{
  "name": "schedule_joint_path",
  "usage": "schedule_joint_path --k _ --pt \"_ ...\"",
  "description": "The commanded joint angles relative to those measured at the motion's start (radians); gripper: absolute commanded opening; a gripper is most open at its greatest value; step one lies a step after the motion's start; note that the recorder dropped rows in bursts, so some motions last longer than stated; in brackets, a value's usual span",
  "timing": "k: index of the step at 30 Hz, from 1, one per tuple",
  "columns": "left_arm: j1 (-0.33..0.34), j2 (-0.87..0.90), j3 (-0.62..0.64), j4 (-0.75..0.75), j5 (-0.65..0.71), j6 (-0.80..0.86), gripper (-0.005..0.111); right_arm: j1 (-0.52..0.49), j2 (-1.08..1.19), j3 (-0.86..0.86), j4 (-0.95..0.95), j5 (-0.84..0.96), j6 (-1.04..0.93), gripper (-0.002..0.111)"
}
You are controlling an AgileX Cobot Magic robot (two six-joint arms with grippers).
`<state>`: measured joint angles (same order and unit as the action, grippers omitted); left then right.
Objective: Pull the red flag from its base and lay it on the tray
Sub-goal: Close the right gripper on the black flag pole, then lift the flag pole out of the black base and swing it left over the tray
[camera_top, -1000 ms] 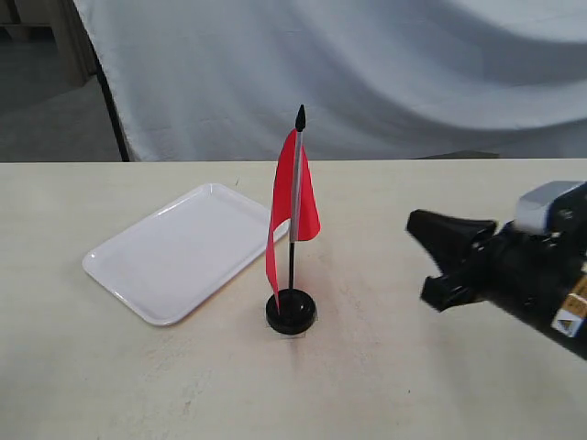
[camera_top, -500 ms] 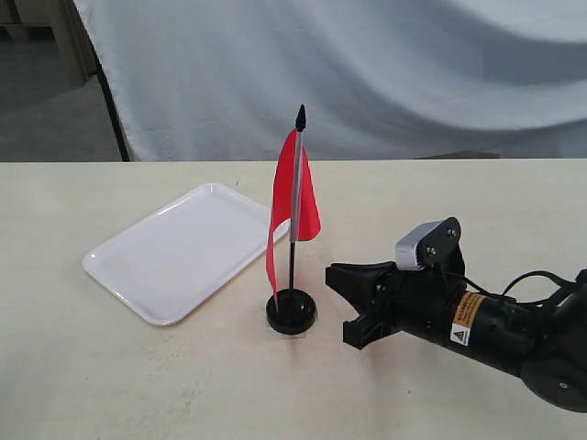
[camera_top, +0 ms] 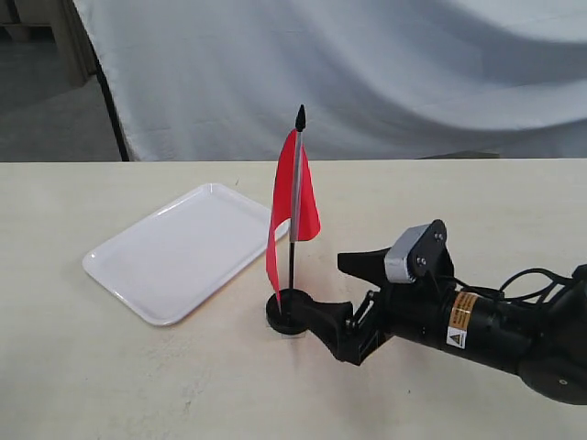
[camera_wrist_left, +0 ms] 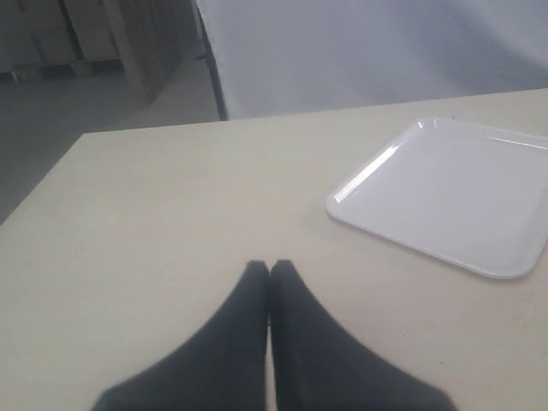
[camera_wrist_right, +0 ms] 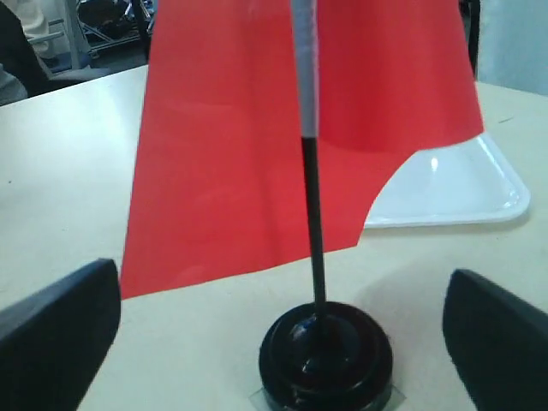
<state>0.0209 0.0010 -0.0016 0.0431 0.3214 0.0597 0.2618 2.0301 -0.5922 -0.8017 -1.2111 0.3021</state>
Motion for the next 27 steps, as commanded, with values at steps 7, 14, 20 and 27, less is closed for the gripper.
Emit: schedule_joint_path --k 7,14,20,27 --pt "-0.008 -0.001 0.002 0.005 -0.003 -0.003 0.000 0.001 0.114 -0.183 -0.019 -0.008 -0.010 0.095" --pt "-0.008 -0.001 0.002 0.005 -0.008 -0.003 0.000 0.079 0.171 -0.280 -0.015 -0.008 -0.018 0.095" --pt "-0.008 -0.001 0.002 0.005 -0.012 -0.003 0.000 0.079 0.171 -0.280 -0.013 -0.008 -0.045 0.041" --pt "-0.008 -0.001 0.002 0.005 -0.012 -0.003 0.000 0.079 0.167 -0.278 -0.083 -0.002 -0.094 -0.001"
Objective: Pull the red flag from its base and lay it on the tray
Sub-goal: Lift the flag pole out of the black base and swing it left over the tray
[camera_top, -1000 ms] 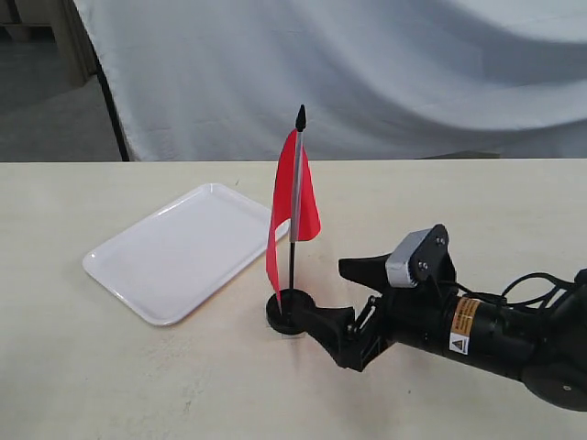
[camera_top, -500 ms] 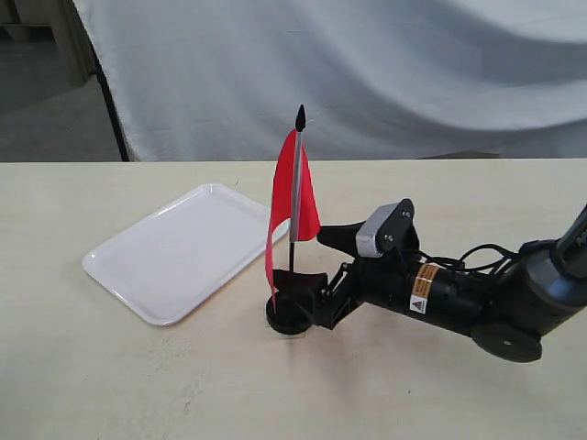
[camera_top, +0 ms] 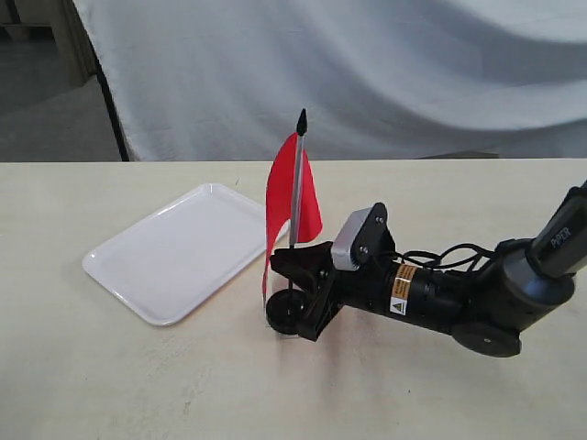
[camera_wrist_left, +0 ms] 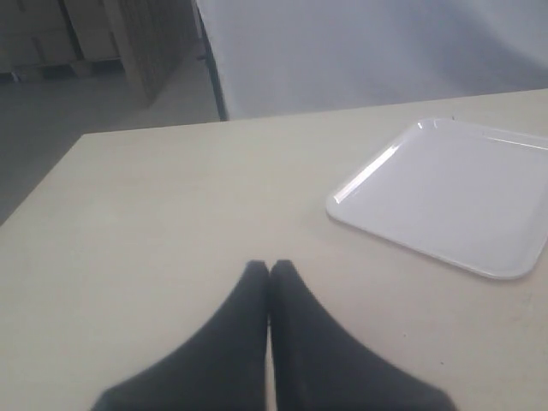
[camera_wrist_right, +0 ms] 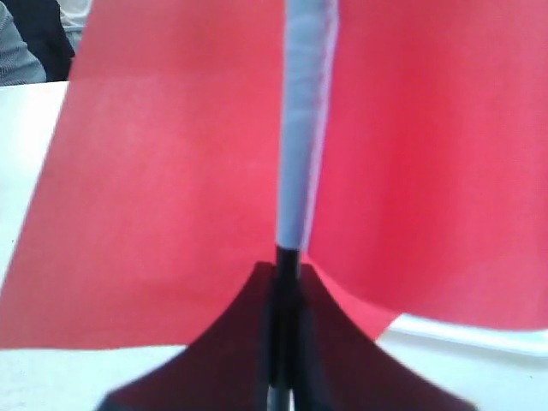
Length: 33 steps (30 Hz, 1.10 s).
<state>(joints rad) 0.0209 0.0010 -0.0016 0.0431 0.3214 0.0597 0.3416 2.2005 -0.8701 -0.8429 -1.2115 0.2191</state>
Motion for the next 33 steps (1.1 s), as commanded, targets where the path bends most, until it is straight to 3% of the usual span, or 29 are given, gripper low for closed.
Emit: schedule_joint_path --k 1,9,12,16,21,23,29,33 --pt "-0.008 -0.001 0.002 0.005 -0.012 -0.003 0.000 -0.001 -0.011 0.000 -0.042 0.001 -0.011 -0.001" --pt "-0.008 -0.001 0.002 0.005 -0.012 -0.003 0.000 0.001 -0.165 0.000 -0.120 0.150 0.065 -0.001" --pt "-0.008 -0.001 0.002 0.005 -0.014 -0.003 0.000 0.018 -0.248 0.000 0.001 0.299 -0.060 -0.001" --pt "-0.008 -0.001 0.002 0.005 -0.025 -0.003 0.000 0.113 -0.314 -0.043 0.392 0.521 -0.454 -0.001" --pt "-0.008 -0.001 0.002 0.005 -0.025 -0.003 0.000 0.258 -0.265 -0.219 0.723 0.798 -0.943 -0.001" --pt "-0.008 -0.001 0.002 0.005 -0.025 -0.003 0.000 0.313 -0.223 -0.296 0.938 0.853 -1.152 -0.001" --pt "-0.008 -0.001 0.002 0.005 -0.025 -0.003 0.000 0.431 -0.078 -0.469 1.608 0.742 -1.889 -0.001" --pt "-0.008 -0.001 0.002 0.005 -0.027 -0.003 0.000 0.499 0.039 -0.592 1.867 0.569 -2.279 -0.001"
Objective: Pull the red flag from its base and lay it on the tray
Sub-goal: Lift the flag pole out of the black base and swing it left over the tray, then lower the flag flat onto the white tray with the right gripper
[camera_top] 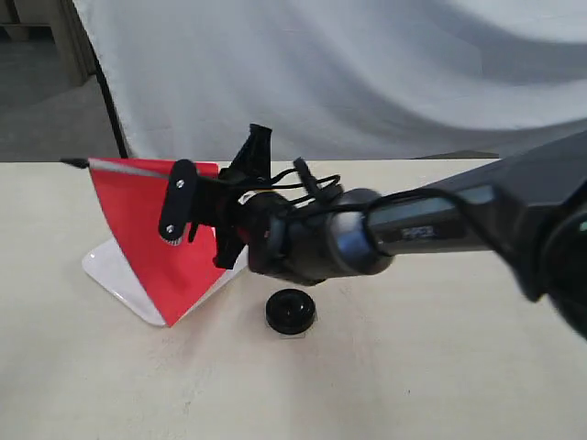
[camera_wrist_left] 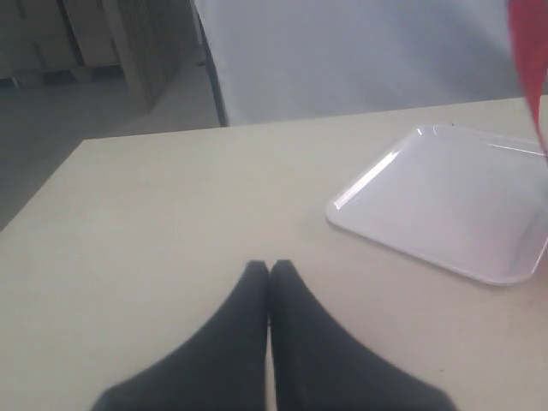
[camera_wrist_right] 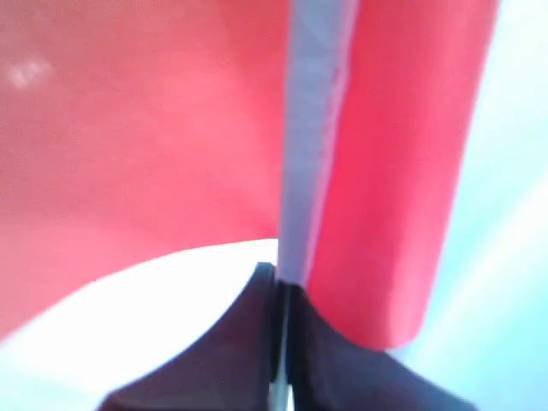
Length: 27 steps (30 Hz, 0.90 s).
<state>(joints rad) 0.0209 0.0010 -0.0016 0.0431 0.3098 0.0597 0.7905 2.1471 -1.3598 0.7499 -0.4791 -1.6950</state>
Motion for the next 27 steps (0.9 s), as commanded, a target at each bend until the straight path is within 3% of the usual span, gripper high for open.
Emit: schedule_joint_path --k 1,5,17,19,21,23,24,27 --pt "-0.008 -0.001 0.002 0.005 -0.015 -0.003 0.000 0.061 0.115 -0.128 0.304 -0.206 -0.433 -0.001" --pt "-0.008 -0.001 0.002 0.005 -0.015 -0.003 0.000 0.081 0.213 -0.234 0.315 -0.334 -0.430 -0.001" --pt "-0.008 -0.001 0.002 0.005 -0.025 -0.003 0.000 0.072 0.357 -0.319 0.255 -0.306 -0.430 -0.001" --pt "-0.008 -0.001 0.002 0.005 -0.025 -0.003 0.000 0.072 0.360 -0.313 0.257 -0.305 -0.430 0.006" --pt "-0.008 -0.001 0.002 0.005 -0.025 -0.003 0.000 0.072 0.360 -0.313 0.263 -0.308 -0.430 0.027" --pt "-0.008 -0.001 0.002 0.005 -0.025 -0.003 0.000 0.079 0.360 -0.313 0.263 -0.358 -0.430 0.055" --pt "-0.008 -0.001 0.002 0.005 -0.025 -0.003 0.000 0.081 0.360 -0.313 0.263 -0.380 -0.430 0.062" --pt "-0.008 -0.001 0.002 0.005 -0.025 -0.003 0.000 0.088 0.358 -0.313 0.259 -0.426 -0.430 0.065"
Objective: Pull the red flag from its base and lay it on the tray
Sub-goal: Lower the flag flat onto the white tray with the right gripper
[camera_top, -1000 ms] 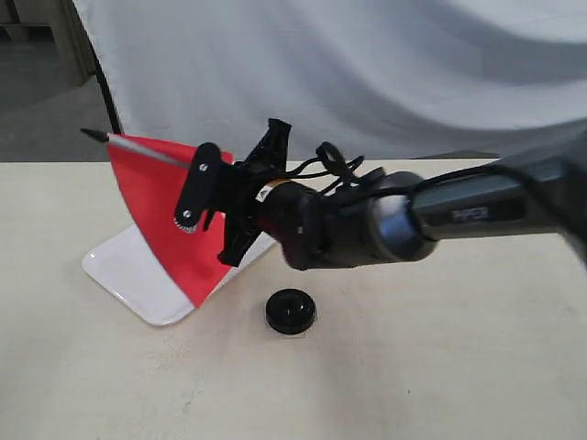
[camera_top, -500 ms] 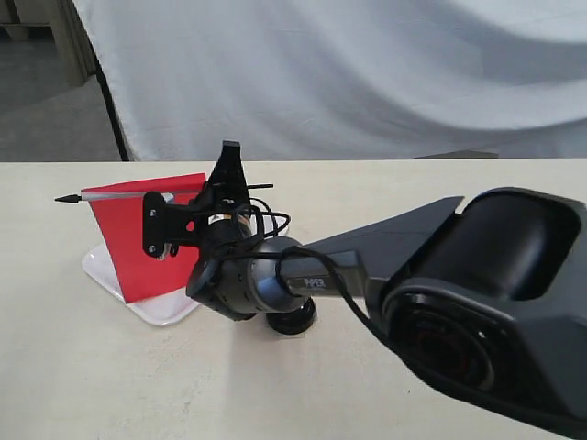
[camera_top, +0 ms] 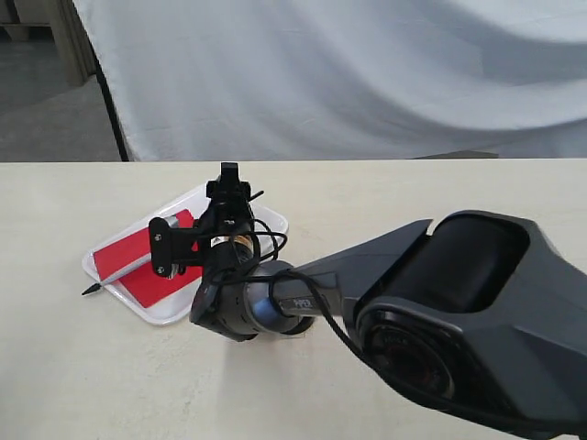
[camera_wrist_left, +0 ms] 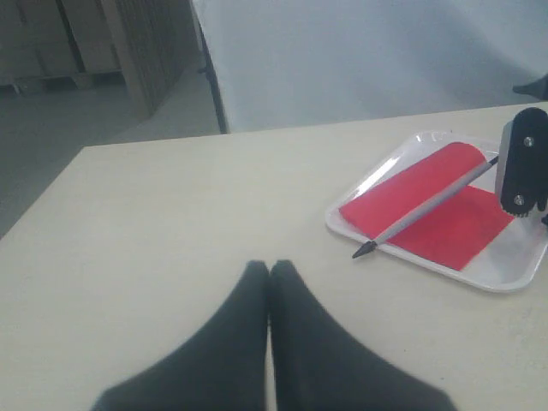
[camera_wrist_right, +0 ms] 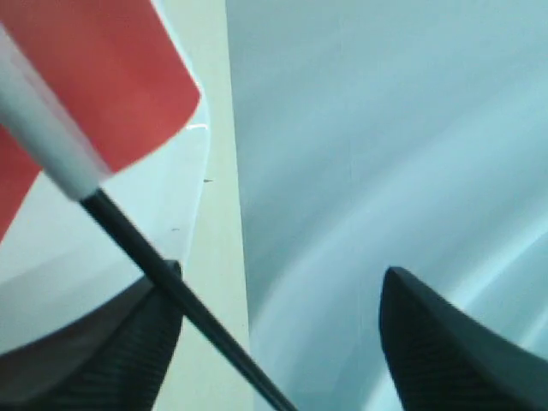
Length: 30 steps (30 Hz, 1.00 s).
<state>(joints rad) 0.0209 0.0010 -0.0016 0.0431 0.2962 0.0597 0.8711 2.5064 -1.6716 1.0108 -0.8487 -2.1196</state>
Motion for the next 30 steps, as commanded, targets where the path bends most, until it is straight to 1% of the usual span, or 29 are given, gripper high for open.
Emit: schedule_joint_path --k 1,5,6,8,11,15,17,18,19,20,22,23,26,30 --pt "-0.008 -0.001 0.002 0.005 -0.012 -0.003 0.000 0.012 -0.001 -0.002 -0.002 -0.069 -0.005 0.065" --pt "-0.008 -0.001 0.002 0.005 -0.012 -0.003 0.000 0.027 -0.005 -0.002 -0.009 -0.170 -0.005 0.060" --pt "-0.008 -0.001 0.002 0.005 -0.012 -0.003 0.000 0.036 -0.014 -0.002 -0.015 -0.211 -0.005 0.057" --pt "-0.008 -0.001 0.002 0.005 -0.014 -0.003 0.000 0.049 -0.042 -0.002 0.003 -0.226 -0.005 0.054" --pt "-0.008 -0.001 0.002 0.005 -0.014 -0.003 0.000 0.051 -0.065 -0.002 0.057 -0.230 -0.005 0.054" --pt "-0.008 -0.001 0.002 0.005 -0.014 -0.003 0.000 0.022 -0.065 -0.002 0.087 -0.293 -0.005 0.054" --pt "-0.008 -0.001 0.002 0.005 -0.014 -0.003 0.000 0.012 -0.065 -0.002 0.090 -0.360 -0.005 0.054" --pt "-0.008 -0.001 0.002 0.005 -0.014 -0.003 0.000 0.012 -0.070 -0.002 0.094 -0.372 -0.005 0.049" --pt "-0.008 -0.001 0.002 0.005 -0.014 -0.003 0.000 0.012 -0.072 -0.002 0.104 -0.372 -0.005 0.041" --pt "-0.008 -0.001 0.002 0.005 -0.014 -0.003 0.000 0.016 -0.074 -0.002 0.119 -0.372 -0.005 0.026" --pt "-0.008 -0.001 0.002 0.005 -0.014 -0.003 0.000 0.025 -0.076 -0.002 0.147 -0.361 -0.004 0.004" --pt "-0.008 -0.001 0.002 0.005 -0.014 -0.003 0.000 0.028 -0.078 -0.002 0.170 -0.346 0.000 0.000" --pt "-0.008 -0.001 0.002 0.005 -0.014 -0.003 0.000 0.041 -0.097 -0.002 0.265 -0.245 -0.005 -0.001" --pt "-0.008 -0.001 0.002 0.005 -0.014 -0.003 0.000 0.049 -0.169 -0.002 0.492 0.024 -0.005 -0.001"
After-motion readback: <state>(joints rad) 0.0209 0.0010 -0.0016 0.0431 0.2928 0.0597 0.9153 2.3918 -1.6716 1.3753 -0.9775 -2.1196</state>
